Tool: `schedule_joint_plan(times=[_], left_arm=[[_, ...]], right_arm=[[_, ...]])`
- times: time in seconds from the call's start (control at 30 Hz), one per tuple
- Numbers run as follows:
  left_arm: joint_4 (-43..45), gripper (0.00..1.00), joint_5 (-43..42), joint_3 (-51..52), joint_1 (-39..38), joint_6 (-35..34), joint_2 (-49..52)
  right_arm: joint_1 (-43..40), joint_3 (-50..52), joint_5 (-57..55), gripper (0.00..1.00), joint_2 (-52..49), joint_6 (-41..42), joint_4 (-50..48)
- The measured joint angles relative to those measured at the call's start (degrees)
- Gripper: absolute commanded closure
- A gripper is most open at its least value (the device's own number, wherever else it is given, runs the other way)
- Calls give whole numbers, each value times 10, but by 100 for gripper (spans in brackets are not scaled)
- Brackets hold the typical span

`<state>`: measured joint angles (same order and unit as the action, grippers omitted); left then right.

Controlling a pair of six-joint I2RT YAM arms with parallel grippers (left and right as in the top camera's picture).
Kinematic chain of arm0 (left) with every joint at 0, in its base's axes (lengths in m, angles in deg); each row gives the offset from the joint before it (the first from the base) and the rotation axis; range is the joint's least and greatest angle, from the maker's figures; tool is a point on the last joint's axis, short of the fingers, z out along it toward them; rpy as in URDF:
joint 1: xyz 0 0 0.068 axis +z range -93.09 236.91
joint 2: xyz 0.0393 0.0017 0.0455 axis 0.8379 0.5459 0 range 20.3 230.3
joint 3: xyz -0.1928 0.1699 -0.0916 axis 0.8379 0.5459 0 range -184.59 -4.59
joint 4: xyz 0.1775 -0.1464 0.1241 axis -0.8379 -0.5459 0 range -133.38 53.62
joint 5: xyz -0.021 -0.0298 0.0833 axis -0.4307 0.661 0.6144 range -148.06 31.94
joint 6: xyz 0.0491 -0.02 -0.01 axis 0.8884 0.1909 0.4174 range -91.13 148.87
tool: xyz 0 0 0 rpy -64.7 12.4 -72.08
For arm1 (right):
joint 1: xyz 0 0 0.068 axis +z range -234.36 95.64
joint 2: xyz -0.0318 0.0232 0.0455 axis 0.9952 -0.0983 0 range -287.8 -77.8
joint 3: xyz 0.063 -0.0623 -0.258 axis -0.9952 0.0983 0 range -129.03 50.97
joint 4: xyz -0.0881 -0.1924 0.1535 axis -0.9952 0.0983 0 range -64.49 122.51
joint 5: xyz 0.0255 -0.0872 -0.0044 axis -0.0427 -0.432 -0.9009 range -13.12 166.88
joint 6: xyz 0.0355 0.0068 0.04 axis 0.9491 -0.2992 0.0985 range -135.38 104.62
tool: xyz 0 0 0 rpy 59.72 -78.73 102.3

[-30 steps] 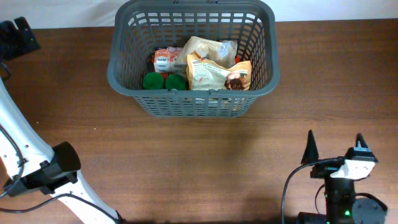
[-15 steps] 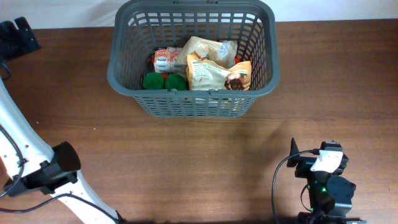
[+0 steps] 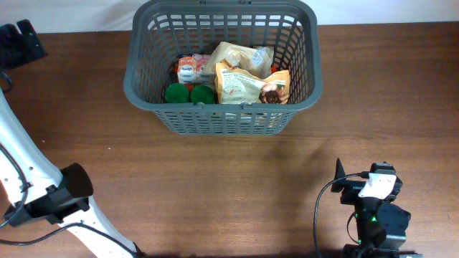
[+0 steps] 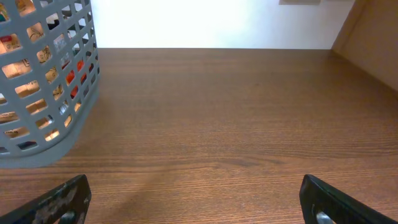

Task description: Pack container

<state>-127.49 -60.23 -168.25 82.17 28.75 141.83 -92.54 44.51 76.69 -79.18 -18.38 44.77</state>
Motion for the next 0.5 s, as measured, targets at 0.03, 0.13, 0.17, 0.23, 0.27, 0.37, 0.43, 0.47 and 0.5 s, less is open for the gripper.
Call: schedule_joint_plan(times=[0.03, 0.13, 0.17, 0.23, 0.27, 0.37, 0.43, 0.47, 0.5], left_arm=[[0, 1, 0, 11, -3, 0, -8], [1, 1, 1, 66, -21, 0, -54], [1, 1, 0, 94, -31, 0, -79], [2, 1, 0, 162, -58, 0, -154], [0, 1, -2, 209, -75, 0, -206], [25, 1, -2, 368, -130, -1, -379], [150, 1, -4, 529, -195, -2, -524], [189, 1, -7, 576, -209, -1, -562], [237, 1, -6, 632, -220, -2, -607]], right_arm=[[0, 0, 0, 1, 0, 0, 0], [0, 0, 0, 1, 1, 0, 0], [0, 0, 0, 1, 1, 0, 0], [0, 0, 0, 1, 1, 0, 0], [0, 0, 0, 1, 1, 0, 0], [0, 1, 0, 2, 2, 0, 0], [0, 1, 0, 1, 3, 0, 0], [0, 2, 0, 1, 3, 0, 0], [0, 2, 0, 1, 4, 0, 0]])
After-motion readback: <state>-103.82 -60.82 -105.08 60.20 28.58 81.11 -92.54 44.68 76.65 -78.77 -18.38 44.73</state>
